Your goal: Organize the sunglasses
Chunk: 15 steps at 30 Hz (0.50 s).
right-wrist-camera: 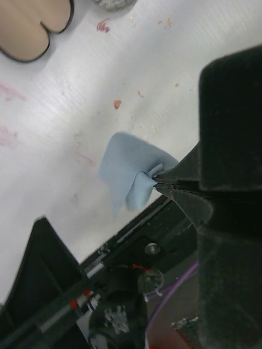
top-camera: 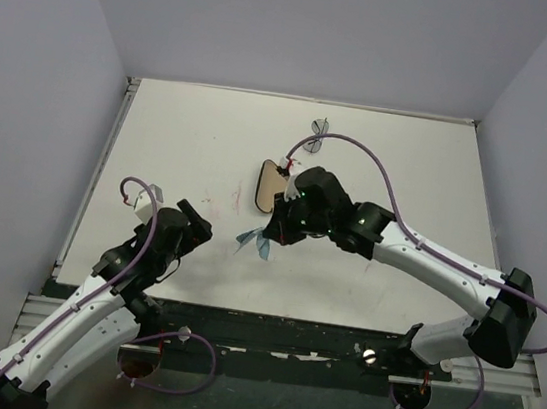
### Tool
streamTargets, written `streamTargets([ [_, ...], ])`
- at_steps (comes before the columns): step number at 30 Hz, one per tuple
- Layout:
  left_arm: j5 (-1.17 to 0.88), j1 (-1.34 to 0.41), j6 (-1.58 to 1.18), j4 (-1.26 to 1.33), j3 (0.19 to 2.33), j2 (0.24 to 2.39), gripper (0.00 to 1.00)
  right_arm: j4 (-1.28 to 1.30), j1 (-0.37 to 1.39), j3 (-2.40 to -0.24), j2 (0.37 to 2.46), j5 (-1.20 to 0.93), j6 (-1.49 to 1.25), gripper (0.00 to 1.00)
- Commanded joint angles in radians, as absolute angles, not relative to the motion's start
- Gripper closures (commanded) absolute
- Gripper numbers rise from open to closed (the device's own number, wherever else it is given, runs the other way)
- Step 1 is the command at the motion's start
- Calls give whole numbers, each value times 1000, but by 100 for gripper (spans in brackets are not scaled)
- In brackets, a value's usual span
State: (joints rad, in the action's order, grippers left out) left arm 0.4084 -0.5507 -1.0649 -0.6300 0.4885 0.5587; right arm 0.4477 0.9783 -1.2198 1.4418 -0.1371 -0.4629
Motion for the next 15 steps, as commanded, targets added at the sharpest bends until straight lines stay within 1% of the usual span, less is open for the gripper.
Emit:
streamTargets([
  [1,414,-545,-1055,-638,499,538,1,618,910,-1122,1494,29,-557,99],
  [4,414,-543,-1051,-640,502,549,1,666,879,-1011,1509,78,-618,99],
  [9,408,-541,-1052,-644,509,580,1,670,877,-991,1516,89,-614,99],
  [12,396,-541,-1046,-640,518,597,1,626,876,-1031,1517,22,-548,99],
  [15,387,-541,-1040,-646,525,607,1,568,876,-1081,1511,-121,-468,99],
])
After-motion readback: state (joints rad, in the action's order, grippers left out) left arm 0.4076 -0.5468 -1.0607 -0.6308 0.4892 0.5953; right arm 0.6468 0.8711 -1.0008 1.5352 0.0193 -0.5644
